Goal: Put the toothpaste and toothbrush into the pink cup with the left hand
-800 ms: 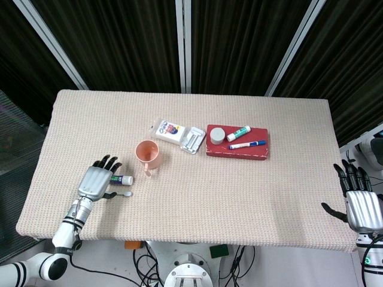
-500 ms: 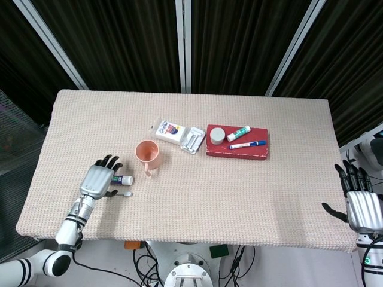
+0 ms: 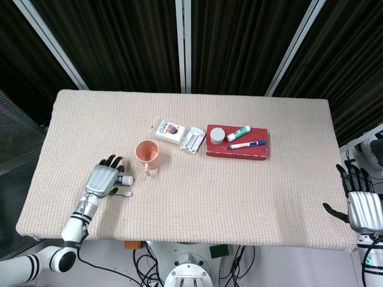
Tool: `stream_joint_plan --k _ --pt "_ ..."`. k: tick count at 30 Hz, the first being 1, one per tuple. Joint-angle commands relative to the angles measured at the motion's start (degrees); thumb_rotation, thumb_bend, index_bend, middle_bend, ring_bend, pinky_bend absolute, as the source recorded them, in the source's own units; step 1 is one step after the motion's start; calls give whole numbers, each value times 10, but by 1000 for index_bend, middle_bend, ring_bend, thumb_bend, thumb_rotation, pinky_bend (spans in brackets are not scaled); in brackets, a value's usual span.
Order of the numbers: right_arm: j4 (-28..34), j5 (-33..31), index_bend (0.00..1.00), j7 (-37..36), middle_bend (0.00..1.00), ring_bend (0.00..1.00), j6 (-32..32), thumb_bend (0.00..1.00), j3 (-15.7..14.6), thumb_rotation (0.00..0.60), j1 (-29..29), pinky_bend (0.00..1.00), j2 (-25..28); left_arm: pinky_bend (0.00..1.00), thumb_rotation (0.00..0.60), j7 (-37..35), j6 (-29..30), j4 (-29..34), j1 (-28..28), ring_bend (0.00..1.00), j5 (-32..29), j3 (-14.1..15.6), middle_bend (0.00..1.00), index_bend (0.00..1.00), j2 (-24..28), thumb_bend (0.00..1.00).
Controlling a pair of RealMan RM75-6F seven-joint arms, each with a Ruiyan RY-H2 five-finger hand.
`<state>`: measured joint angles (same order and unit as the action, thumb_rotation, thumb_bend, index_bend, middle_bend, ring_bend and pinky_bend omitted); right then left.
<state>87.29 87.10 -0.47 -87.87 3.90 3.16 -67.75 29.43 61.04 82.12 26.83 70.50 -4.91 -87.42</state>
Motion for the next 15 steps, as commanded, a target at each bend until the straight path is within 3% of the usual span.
stream_joint_plan --k 1,11,15 --pt "1 1 0 3 0 0 1 246 0 600 1 0 0 271 600 0 -2 -6 2 97 -5 1 140 398 -4 175" --pt "5 -6 0 11 0 0 12 246 1 600 4 0 1 280 600 -8 20 -16 1 113 -4 -1 166 510 -14 309" --pt "7 -6 0 14 0 0 15 247 0 600 5 0 2 366 600 -20 48 -25 -6 193 9 -4 299 558 -18 338"
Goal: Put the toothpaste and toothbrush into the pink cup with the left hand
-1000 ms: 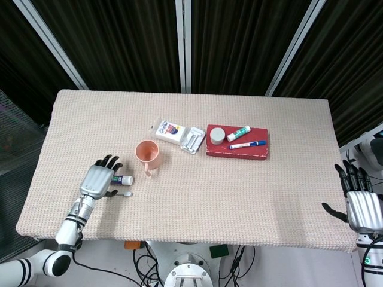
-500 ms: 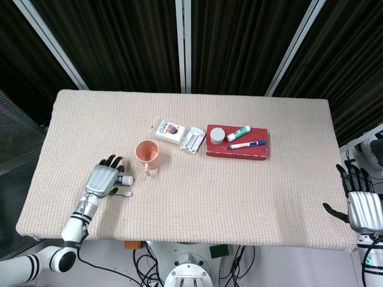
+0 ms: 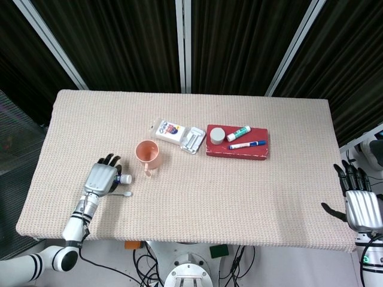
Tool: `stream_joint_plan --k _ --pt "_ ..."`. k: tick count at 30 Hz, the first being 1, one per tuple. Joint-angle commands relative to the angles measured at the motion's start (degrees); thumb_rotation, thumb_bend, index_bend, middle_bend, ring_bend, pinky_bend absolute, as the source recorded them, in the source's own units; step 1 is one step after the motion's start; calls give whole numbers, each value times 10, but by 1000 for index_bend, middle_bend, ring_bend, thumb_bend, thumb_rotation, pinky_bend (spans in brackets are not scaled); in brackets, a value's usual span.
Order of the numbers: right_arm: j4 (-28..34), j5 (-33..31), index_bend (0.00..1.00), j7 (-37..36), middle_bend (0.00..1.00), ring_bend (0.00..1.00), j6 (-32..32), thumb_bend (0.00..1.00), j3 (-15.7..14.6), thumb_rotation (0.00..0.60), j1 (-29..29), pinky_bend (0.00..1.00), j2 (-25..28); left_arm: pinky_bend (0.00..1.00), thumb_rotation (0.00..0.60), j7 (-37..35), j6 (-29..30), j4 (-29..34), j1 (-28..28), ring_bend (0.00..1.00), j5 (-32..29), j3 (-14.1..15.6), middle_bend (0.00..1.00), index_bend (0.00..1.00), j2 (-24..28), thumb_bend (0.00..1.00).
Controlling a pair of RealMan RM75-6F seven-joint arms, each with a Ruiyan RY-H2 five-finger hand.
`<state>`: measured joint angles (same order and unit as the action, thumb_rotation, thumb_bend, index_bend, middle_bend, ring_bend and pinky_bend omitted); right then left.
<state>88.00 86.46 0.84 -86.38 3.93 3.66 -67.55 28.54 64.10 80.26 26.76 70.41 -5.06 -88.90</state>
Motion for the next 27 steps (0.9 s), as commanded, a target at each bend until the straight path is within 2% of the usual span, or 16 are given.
stream_joint_plan --k 1,5,8,13,18,24,27 --pt "0 0 0 1 0 0 0 247 -1 600 0 0 0 397 600 -21 26 -8 -7 229 16 -4 345 571 -4 341" --pt "0 -3 0 -1 0 0 1 248 0 600 -1 0 1 479 600 -82 65 -14 -20 397 44 -10 567 621 0 348" --pt "0 -3 0 -3 0 0 -1 250 1 600 -2 0 1 486 600 -132 82 -15 -28 436 57 -15 638 629 8 349" --pt "-1 -3 0 -11 0 0 0 249 0 600 -2 0 1 492 600 -277 119 -9 -47 437 72 -39 643 632 27 352" --pt "-1 -2 0 -16 0 0 -1 250 0 600 -2 0 2 494 600 -433 150 27 -62 438 78 -74 649 638 57 355" --pt "-1 0 0 -20 0 0 -8 248 4 600 -3 0 3 494 600 -522 167 75 -57 436 78 -119 662 653 81 354" --pt "4 -3 0 -20 0 0 -9 248 7 600 -3 0 5 493 600 -528 163 98 -42 422 65 -144 672 660 76 354"
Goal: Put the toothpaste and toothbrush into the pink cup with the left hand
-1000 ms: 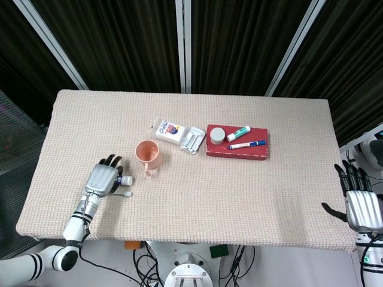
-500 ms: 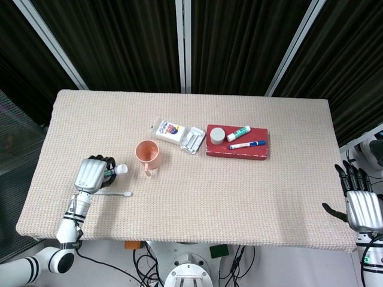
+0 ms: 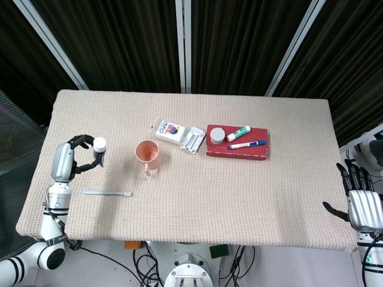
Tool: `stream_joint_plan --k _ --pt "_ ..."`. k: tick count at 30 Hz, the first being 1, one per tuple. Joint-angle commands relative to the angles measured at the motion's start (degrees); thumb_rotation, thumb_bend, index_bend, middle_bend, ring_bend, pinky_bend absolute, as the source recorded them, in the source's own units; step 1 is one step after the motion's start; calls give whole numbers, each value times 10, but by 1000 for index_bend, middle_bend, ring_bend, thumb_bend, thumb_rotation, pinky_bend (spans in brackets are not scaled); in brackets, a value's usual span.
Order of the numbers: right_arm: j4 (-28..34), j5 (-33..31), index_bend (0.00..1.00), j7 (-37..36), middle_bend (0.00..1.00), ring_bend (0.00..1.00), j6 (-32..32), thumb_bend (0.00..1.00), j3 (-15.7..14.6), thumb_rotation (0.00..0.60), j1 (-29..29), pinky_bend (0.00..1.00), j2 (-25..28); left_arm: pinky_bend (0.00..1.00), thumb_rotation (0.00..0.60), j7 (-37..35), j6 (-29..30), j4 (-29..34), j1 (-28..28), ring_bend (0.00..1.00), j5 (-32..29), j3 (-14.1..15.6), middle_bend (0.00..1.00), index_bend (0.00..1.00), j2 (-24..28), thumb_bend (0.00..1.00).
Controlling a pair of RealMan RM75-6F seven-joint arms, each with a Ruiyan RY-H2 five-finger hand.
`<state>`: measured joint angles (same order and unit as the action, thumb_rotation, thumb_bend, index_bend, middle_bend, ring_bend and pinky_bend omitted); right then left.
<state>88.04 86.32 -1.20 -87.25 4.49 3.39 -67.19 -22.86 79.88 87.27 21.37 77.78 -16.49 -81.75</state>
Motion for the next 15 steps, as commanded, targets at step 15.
stream_joint_plan --k 15 --pt "-1 -10 0 -16 0 0 -1 268 3 600 -5 0 5 487 600 -24 -57 -34 105 418 -48 -56 679 665 -123 368"
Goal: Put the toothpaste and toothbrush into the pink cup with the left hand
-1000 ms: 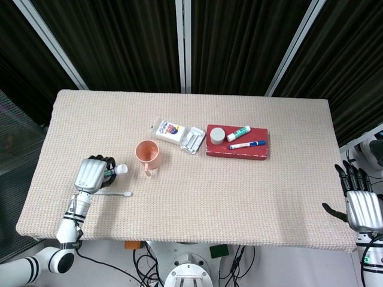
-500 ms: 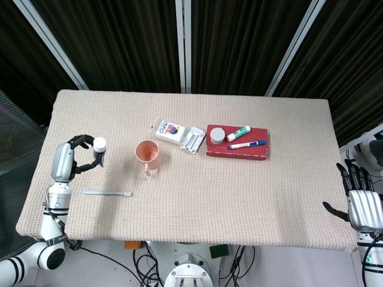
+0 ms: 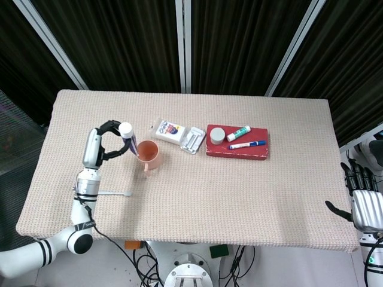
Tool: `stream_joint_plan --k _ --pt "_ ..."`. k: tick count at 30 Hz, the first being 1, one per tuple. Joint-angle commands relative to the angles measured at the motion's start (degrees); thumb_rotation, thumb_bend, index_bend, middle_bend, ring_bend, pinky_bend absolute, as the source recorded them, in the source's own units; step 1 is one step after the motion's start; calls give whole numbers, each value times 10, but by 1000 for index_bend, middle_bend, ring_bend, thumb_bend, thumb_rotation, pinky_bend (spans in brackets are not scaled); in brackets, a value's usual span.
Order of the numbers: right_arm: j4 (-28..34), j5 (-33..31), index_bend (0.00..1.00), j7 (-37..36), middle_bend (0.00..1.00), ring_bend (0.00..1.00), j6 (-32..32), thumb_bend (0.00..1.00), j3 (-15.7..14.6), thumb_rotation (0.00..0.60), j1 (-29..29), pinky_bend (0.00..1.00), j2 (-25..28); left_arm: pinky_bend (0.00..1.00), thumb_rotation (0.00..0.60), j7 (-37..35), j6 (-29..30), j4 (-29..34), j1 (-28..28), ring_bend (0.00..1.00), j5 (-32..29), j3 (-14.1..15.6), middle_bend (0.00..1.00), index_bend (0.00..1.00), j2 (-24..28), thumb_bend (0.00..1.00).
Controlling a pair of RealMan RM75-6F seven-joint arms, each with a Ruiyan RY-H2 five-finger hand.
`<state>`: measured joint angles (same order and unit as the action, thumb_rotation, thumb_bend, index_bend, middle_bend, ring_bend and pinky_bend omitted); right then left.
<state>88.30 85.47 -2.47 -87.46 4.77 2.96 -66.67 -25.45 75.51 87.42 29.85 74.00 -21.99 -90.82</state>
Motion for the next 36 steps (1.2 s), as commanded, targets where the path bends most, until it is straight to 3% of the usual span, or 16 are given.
stream_joint_plan --k 1,9,19,22,28,36 --pt "-6 -2 0 -5 0 0 3 270 0 600 -1 0 0 485 600 4 -14 -46 24 418 -10 -1 679 665 -42 368" --pt "-23 -5 0 -18 0 0 -11 271 5 600 -6 0 -6 480 600 -20 -8 -164 36 418 26 35 679 665 -98 372" --pt "-25 1 0 -16 0 0 -7 272 4 600 -3 0 -11 479 600 -92 -13 -258 37 414 41 55 674 661 -142 370" --pt "-22 1 0 -12 0 0 -6 271 5 600 -1 0 -11 477 600 -113 -19 -273 38 386 48 62 599 640 -147 353" --pt "-18 1 0 -7 0 0 -4 272 5 600 0 0 -12 461 600 -143 -30 -299 40 240 52 68 342 612 -154 349" --pt "-18 -1 0 -7 0 0 -1 272 5 600 1 0 -12 411 600 -159 -47 -326 40 208 48 74 279 590 -162 344"
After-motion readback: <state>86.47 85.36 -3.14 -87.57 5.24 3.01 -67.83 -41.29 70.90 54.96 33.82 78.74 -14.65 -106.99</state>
